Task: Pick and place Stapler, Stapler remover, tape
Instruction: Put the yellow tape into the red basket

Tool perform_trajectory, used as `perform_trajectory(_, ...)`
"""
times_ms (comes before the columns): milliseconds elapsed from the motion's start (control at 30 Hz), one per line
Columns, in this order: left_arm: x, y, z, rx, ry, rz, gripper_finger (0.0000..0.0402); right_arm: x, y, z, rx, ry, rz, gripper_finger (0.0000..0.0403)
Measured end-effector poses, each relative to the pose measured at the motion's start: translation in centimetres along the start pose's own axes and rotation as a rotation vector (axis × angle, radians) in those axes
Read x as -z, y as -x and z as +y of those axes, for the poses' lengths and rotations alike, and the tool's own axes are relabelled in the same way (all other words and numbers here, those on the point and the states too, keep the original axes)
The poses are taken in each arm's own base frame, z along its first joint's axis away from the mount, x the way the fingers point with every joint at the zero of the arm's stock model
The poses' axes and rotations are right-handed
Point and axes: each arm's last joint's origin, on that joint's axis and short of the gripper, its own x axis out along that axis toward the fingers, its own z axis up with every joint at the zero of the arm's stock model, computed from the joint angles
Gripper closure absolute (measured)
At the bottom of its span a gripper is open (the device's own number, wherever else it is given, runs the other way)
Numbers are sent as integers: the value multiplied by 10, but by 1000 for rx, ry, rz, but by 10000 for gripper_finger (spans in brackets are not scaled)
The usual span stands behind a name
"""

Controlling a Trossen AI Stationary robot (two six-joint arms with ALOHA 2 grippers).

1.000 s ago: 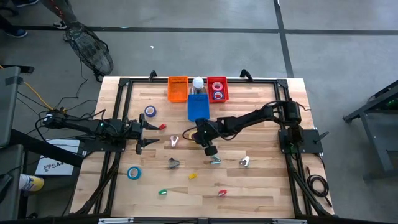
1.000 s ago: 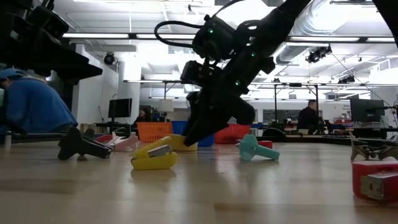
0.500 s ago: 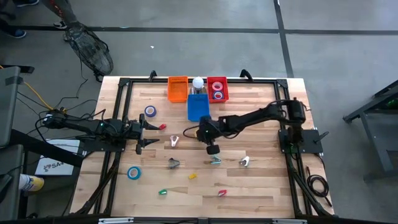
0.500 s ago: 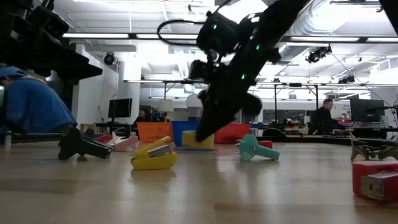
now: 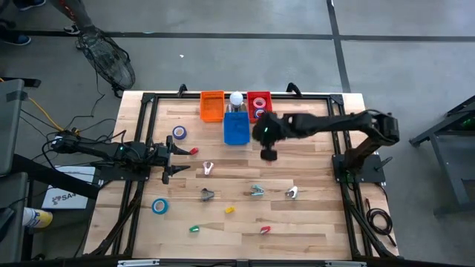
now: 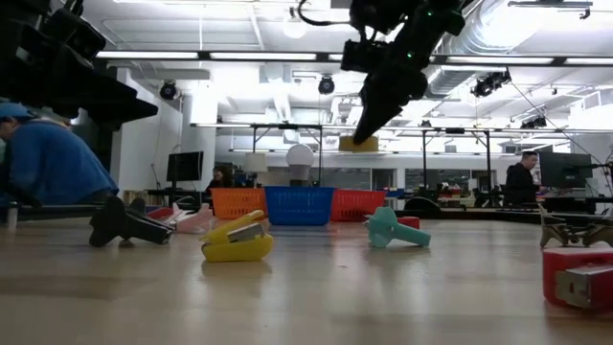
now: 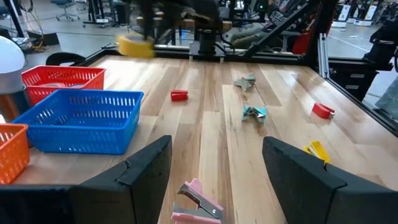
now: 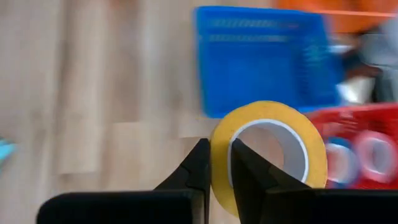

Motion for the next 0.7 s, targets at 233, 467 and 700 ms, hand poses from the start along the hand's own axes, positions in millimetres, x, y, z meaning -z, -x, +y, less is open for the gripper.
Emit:
perform_trajectory(233,0,0,0,0,0,0,156,13,-10,-65,119,-116,-18,369)
perform_trajectory(467,0,0,0,0,0,0,156,26,-31,-119,164,-219,-109,367)
perform_trajectory(700,0,0,0,0,0,0,156,37,-43,-146,169,-341,-169,369)
